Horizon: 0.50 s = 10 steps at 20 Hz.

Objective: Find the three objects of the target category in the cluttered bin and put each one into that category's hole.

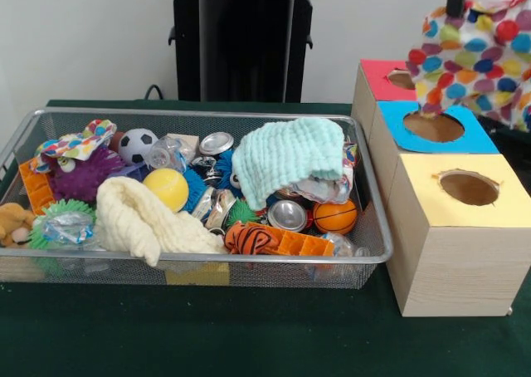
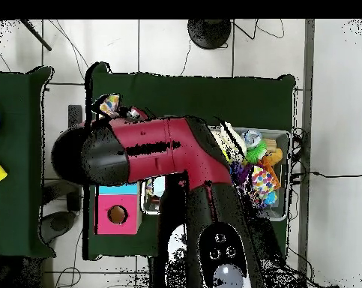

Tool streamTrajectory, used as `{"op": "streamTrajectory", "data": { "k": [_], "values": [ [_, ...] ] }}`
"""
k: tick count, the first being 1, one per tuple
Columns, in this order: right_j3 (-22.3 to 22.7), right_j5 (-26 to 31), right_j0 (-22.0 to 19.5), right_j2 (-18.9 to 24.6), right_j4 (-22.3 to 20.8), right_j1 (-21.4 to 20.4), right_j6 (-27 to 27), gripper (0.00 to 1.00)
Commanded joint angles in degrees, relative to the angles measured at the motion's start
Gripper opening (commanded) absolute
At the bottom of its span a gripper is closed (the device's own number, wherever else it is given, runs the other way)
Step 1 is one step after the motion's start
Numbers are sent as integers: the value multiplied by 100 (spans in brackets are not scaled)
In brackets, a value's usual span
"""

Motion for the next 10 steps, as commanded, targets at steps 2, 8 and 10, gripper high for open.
{"op": "streamTrajectory", "data": {
  "k": [2, 8, 10],
  "values": [
    [592, 1618, 81, -100, 767, -727, 1088, 0],
    [1321, 1519, 47, -158, 1169, -1235, 621, 0],
    [1540, 1335, 17, -193, 1107, -1319, 399, 0]
  ]
}}
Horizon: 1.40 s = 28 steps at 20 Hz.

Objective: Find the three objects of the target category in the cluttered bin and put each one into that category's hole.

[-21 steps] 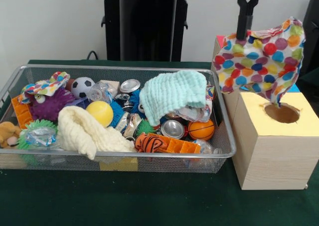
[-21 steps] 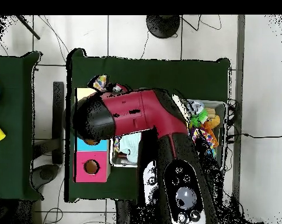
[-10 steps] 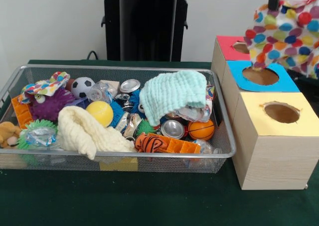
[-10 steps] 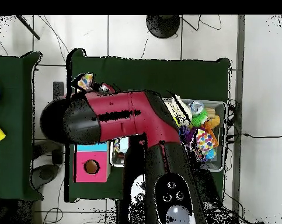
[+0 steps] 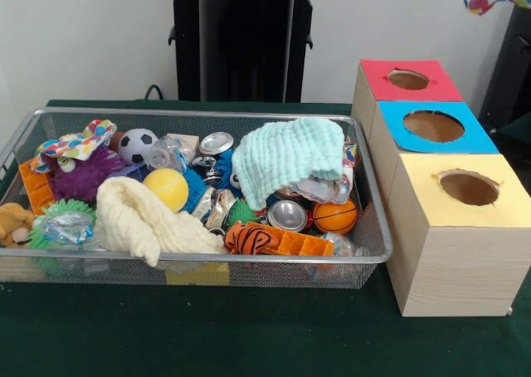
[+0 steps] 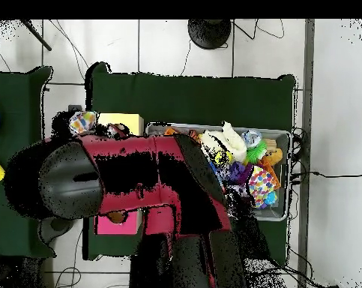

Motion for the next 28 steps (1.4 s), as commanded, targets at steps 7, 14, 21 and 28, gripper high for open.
{"op": "streamTrajectory", "data": {
  "k": [7, 14, 21, 28],
  "values": [
    [709, -30, 41, -189, -235, 522, 1042, 0],
    [855, -1261, 257, -167, -213, 1035, 1257, 0],
    [784, -1933, 515, -374, -474, 1496, 1170, 0],
    [520, -2302, 657, -599, -915, 1759, 1058, 0]
  ]
}}
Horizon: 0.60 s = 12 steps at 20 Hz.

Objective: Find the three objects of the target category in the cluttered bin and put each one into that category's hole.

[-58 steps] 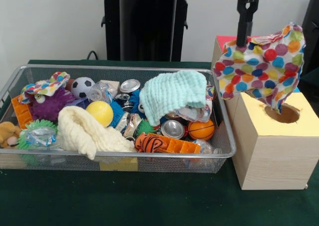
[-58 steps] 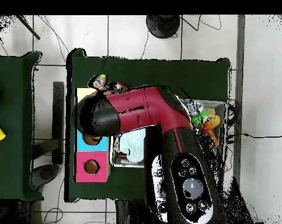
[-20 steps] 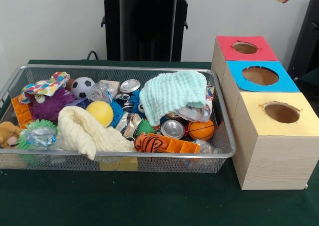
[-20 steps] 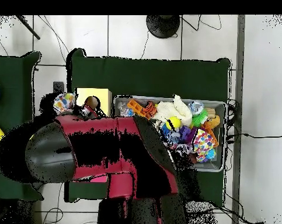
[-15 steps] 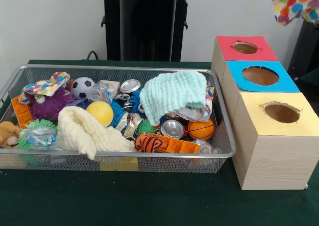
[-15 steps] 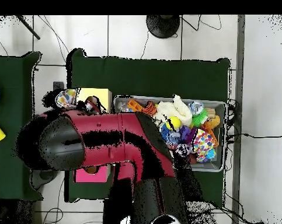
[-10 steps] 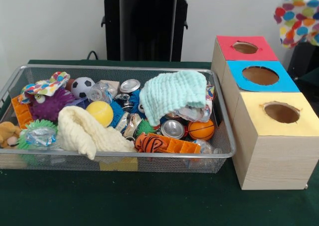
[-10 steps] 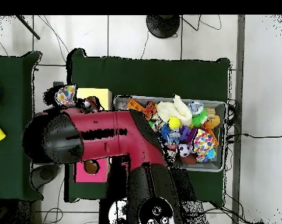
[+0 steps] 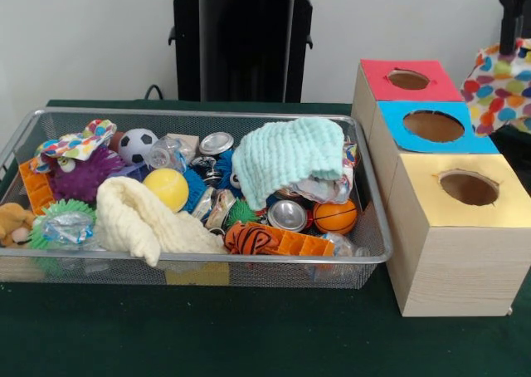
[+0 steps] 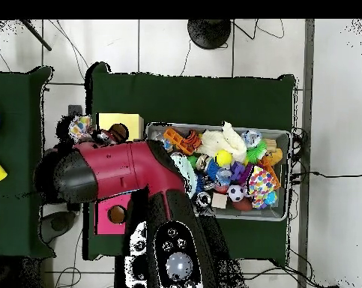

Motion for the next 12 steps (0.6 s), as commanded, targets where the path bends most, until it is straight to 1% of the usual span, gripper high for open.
{"op": "streamTrajectory", "data": {
  "k": [1, 2, 5, 6, 9, 11, 12],
  "values": [
    [127, -287, 83, -387, -538, 467, 1055, 0],
    [56, -213, 124, -444, -593, 458, 1045, 0],
    [4, 30, 45, -365, -627, 401, 744, 0],
    [-23, 83, 32, -366, -622, 420, 732, 0],
    [-110, 111, -16, -375, -521, 532, 878, 0],
    [-234, 98, 15, -357, -553, 648, 855, 0],
    [-285, 97, 65, -380, -530, 713, 938, 0]
  ]
}}
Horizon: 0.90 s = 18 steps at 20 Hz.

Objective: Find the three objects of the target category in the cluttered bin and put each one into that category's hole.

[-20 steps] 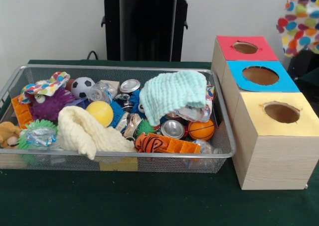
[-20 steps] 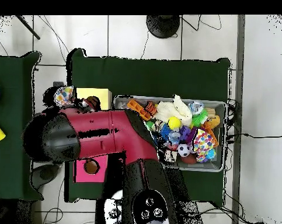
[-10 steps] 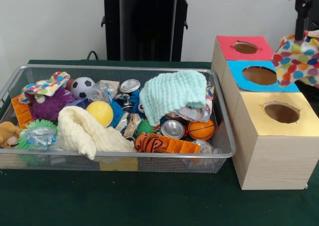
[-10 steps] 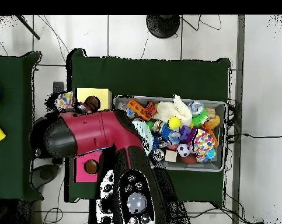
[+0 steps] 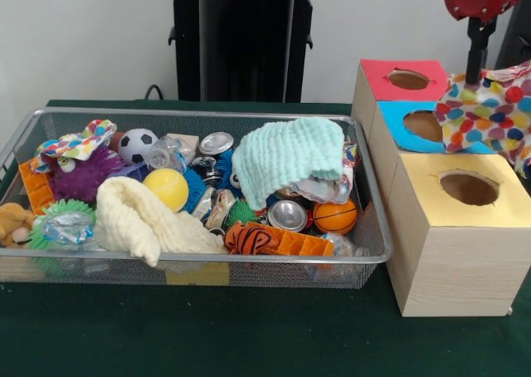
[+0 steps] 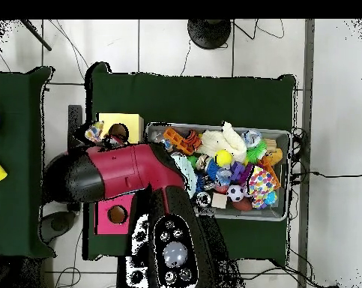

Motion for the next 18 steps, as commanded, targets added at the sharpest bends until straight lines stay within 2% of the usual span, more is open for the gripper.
{"op": "streamTrajectory", "data": {
  "k": [1, 4, 9, 11, 14, 18],
  "values": [
    [-350, 227, 25, -177, -139, 486, 1066, 0],
    [-778, 392, 276, -297, -108, 754, 1291, 0],
    [-1376, 204, 567, -582, -13, 1253, 1614, 0],
    [-1286, 85, 643, -673, -2, 1310, 1637, 0],
    [-1059, -239, 691, -788, 188, 1363, 1944, 0],
    [-1254, -397, 812, -1028, 80, 1456, 1895, 0]
  ]
}}
